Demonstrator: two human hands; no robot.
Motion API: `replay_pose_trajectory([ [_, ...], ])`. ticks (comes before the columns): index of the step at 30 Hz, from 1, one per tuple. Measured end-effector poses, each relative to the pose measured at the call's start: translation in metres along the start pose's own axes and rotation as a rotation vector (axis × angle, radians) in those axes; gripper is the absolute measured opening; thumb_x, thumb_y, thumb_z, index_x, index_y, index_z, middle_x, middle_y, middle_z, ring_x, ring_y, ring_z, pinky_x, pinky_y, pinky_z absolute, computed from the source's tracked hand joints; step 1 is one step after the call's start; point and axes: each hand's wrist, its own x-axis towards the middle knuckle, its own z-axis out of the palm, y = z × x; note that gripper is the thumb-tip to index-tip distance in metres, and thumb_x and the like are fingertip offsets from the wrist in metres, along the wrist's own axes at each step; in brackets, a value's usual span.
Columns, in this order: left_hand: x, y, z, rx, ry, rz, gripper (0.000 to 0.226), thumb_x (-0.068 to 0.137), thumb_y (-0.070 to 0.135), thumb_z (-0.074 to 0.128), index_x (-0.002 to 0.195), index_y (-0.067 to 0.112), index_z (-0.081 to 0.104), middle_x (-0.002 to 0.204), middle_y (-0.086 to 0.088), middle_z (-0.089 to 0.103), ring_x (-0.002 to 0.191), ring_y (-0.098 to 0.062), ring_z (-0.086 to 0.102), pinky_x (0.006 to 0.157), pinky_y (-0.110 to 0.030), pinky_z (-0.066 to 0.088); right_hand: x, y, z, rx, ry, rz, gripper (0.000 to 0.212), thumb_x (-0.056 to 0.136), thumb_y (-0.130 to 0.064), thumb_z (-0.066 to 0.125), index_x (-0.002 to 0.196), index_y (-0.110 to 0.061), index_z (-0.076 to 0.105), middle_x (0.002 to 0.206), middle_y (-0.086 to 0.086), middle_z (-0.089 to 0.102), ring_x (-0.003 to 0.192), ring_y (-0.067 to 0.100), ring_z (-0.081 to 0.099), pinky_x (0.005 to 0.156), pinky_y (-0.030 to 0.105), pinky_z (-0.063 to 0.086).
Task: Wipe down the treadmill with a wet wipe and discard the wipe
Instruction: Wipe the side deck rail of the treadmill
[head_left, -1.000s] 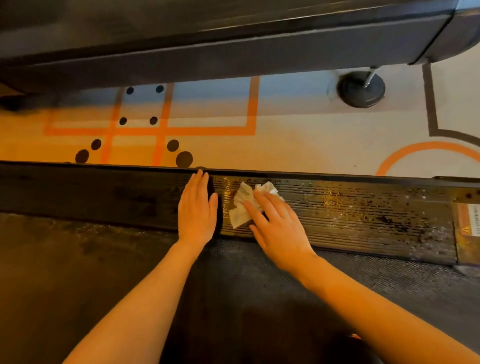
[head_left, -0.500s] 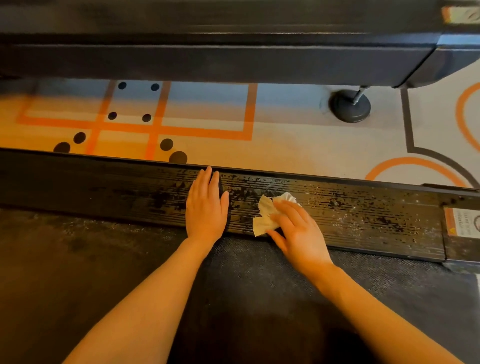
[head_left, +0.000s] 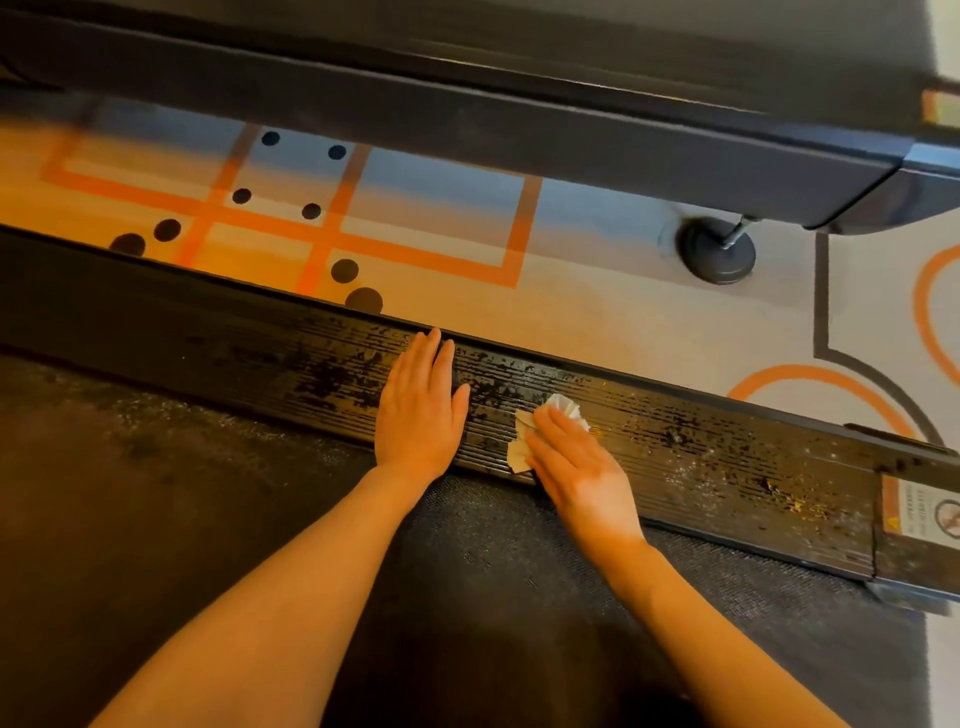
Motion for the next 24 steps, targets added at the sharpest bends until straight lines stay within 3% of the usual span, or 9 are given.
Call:
replay_pose_trajectory([
  [4, 0.0, 0.001, 0.0, 0.007, 0.002, -0.007, 0.058, 0.098, 0.038, 0.035, 0.146, 0.005, 0.039, 0.157, -0.014, 0.032, 0.147, -0.027, 0.025, 0.118, -0.043, 0.027, 0.007, 0.004, -0.004, 0.071, -0.017, 0.028, 0.058, 0.072, 0.006, 0.082, 0.127, -0.001, 0.063, 0.129, 0.018, 0.063, 0.123, 0.035, 0.058, 0.099, 0.049, 0.048],
  [7, 0.0, 0.002, 0.0, 0.019, -0.007, -0.01, 0.059, 0.098, 0.038, 0.034, 0.147, 0.006, 0.038, 0.157, -0.013, 0.03, 0.147, -0.026, 0.024, 0.118, -0.042, 0.026, 0.016, 0.01, -0.002, 0.038, -0.046, 0.017, 0.055, 0.07, 0.007, 0.083, 0.121, 0.002, 0.066, 0.129, 0.021, 0.062, 0.122, 0.039, 0.058, 0.094, 0.052, 0.052],
  [11, 0.0, 0.001, -0.001, 0.009, -0.005, -0.001, 0.058, 0.099, 0.037, 0.033, 0.146, 0.004, 0.039, 0.156, -0.014, 0.032, 0.146, -0.028, 0.026, 0.118, -0.043, 0.026, 0.011, -0.004, -0.004, 0.029, -0.076, -0.023, 0.047, 0.07, 0.004, 0.084, 0.114, 0.003, 0.069, 0.126, 0.02, 0.064, 0.121, 0.037, 0.059, 0.098, 0.042, 0.048],
  [15, 0.0, 0.001, -0.001, 0.007, 0.002, 0.001, 0.057, 0.099, 0.035, 0.036, 0.145, 0.003, 0.041, 0.155, -0.016, 0.034, 0.146, -0.029, 0.028, 0.116, -0.043, 0.027, -0.013, -0.015, 0.001, 0.059, -0.169, -0.105, 0.056, 0.065, 0.002, 0.088, 0.118, 0.0, 0.069, 0.128, 0.018, 0.063, 0.12, 0.033, 0.06, 0.102, 0.041, 0.045],
  [20, 0.0, 0.0, 0.0, 0.018, -0.012, -0.002, 0.058, 0.099, 0.037, 0.034, 0.147, 0.005, 0.037, 0.158, -0.013, 0.029, 0.148, -0.026, 0.023, 0.119, -0.041, 0.024, 0.022, 0.014, -0.008, -0.008, -0.142, -0.001, 0.029, 0.088, 0.004, 0.065, 0.116, 0.0, 0.066, 0.122, 0.015, 0.063, 0.117, 0.031, 0.061, 0.094, 0.048, 0.055],
  [24, 0.001, 0.0, -0.001, 0.039, -0.026, -0.001, 0.06, 0.099, 0.039, 0.031, 0.149, 0.006, 0.035, 0.159, -0.011, 0.026, 0.149, -0.024, 0.019, 0.12, -0.039, 0.02, 0.041, 0.024, -0.01, -0.003, -0.052, 0.066, 0.023, 0.094, -0.006, 0.061, 0.116, -0.001, 0.066, 0.125, 0.013, 0.063, 0.126, 0.026, 0.055, 0.096, 0.035, 0.05],
])
